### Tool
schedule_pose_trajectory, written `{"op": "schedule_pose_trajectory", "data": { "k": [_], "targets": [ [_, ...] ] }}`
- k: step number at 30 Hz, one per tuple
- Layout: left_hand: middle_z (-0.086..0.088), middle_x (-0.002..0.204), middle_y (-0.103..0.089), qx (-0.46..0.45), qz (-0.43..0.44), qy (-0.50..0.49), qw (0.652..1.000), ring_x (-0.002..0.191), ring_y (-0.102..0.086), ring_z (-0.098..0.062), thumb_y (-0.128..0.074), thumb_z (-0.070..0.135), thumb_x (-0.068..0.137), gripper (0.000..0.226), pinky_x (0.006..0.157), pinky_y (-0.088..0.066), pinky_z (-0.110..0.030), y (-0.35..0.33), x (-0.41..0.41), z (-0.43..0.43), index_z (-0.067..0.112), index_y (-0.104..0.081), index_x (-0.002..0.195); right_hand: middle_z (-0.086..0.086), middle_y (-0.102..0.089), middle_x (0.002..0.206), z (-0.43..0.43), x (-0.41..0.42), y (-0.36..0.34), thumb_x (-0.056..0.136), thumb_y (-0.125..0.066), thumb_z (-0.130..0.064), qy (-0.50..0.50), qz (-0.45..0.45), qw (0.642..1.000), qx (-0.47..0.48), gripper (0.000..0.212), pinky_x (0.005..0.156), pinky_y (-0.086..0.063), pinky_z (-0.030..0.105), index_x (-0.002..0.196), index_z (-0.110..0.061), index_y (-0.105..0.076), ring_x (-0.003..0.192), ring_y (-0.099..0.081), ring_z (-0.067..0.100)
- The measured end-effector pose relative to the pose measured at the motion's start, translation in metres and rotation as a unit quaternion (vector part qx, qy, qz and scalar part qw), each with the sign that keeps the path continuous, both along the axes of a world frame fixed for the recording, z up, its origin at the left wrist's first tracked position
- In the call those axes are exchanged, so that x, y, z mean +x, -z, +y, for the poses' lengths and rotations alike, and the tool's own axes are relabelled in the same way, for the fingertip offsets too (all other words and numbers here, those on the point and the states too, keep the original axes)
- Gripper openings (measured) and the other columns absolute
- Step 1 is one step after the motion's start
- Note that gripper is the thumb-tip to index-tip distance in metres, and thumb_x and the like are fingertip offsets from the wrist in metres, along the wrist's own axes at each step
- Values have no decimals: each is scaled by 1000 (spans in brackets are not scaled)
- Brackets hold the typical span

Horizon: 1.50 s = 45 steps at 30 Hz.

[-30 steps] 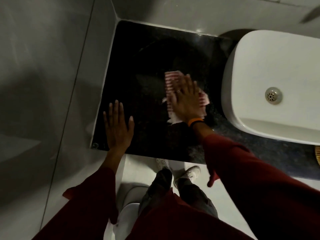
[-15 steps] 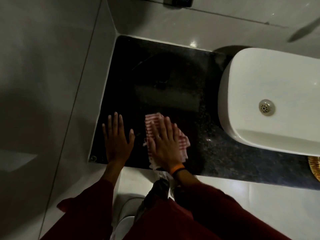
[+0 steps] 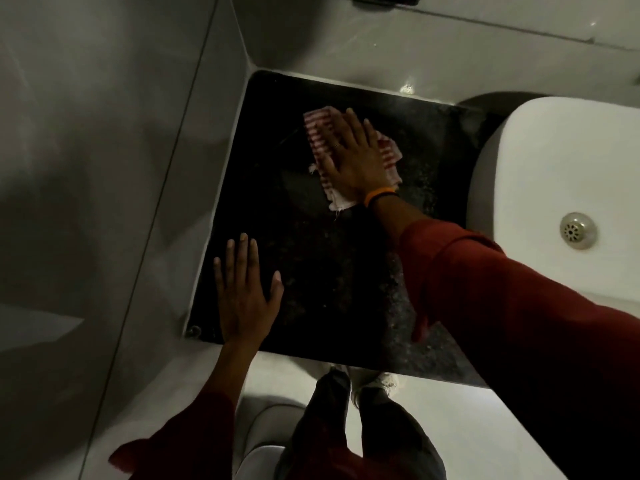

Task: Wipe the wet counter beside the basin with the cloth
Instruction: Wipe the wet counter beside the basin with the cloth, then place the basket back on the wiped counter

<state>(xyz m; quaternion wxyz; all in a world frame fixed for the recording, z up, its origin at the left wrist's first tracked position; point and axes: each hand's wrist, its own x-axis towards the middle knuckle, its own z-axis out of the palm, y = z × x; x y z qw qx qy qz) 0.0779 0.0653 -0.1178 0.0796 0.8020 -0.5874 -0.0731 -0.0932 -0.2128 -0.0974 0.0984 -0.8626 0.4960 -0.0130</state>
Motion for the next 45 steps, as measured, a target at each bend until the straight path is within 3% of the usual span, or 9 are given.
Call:
{"op": "schedule_pose_trajectory", "data": {
  "k": [6, 10, 14, 21, 30, 33, 37, 40, 45],
  "targets": [
    [-7, 169, -15, -4, 4, 1, 1000, 157, -8, -24, -27, 51, 100, 70, 128, -11, -51, -1, 0, 1, 12, -20, 158, 13, -12, 171, 37, -1, -21, 104, -39, -48, 33, -49, 998, 21, 66, 128, -5, 55, 160, -16, -23, 159, -6, 34],
    [-10, 168, -17, 1, 17, -1, 1000, 157, -9, -27, -27, 50, 99, 72, 128, -9, -51, -12, -5, 1, 8, -20, 158, 17, -27, 166, 148, -38, -30, 101, -48, -49, 50, -116, 992, -11, 64, 127, -14, 56, 154, -16, -38, 156, -19, 35],
    [-14, 165, -24, 2, 31, 84, 996, 156, -15, -30, -31, 49, 99, 71, 125, -18, -55, -26, -44, 9, 6, -26, 155, 14, -25, 168, 243, -113, -23, 98, -47, -56, 104, -82, 991, -6, 66, 126, -15, 58, 151, -17, -43, 158, -15, 30],
    [-12, 163, -32, -6, 57, 319, 946, 154, -22, -27, -43, 50, 95, 74, 124, -23, -50, -40, -244, 42, 8, -30, 154, 15, -29, 166, 335, -282, -19, 96, -46, -61, 205, -31, 978, -14, 72, 126, -18, 58, 152, -15, -43, 157, -19, 32],
    [-13, 154, -46, -55, 122, 420, 897, 147, -39, -28, -51, 43, 92, 69, 119, -38, -45, -67, -507, 34, 5, -42, 149, 18, -37, 161, 335, -539, -57, 96, -56, -51, 335, -62, 931, -134, 67, 127, -16, 57, 149, -11, -46, 153, -27, 37],
    [-14, 155, -44, -57, 146, 411, 898, 146, -40, -27, -51, 43, 93, 69, 118, -39, -42, -77, -582, 22, 7, -39, 150, 19, -42, 156, 318, -617, -71, 93, -57, -49, 401, -69, 903, -141, 64, 126, -19, 56, 144, -12, -50, 149, -33, 39],
    [-11, 158, -40, 6, 207, 306, 929, 145, -41, -25, -51, 48, 96, 73, 115, -41, -37, -87, -658, 5, 13, -27, 156, 20, -44, 154, 302, -698, -78, 97, -51, -45, 484, -117, 860, -109, 58, 123, -29, 57, 142, -8, -49, 147, -37, 37],
    [-12, 152, -49, 17, 182, 260, 948, 136, -52, -26, -49, 46, 100, 71, 111, -47, -36, -86, -690, -12, 13, -21, 156, 21, -46, 151, 287, -729, -73, 103, -49, -36, 539, -182, 821, -48, 53, 114, -42, 56, 147, -6, -43, 141, -43, 35],
    [-14, 131, -66, 60, 216, 203, 953, 108, -71, -29, -53, 19, 101, 51, 91, -61, -40, -91, -709, -25, 15, -35, 149, 17, -68, 114, 283, -739, -68, 109, -39, -23, 566, -278, 774, 63, 29, 90, -53, 36, 127, -5, -53, 109, -68, 33]
  ]
}}
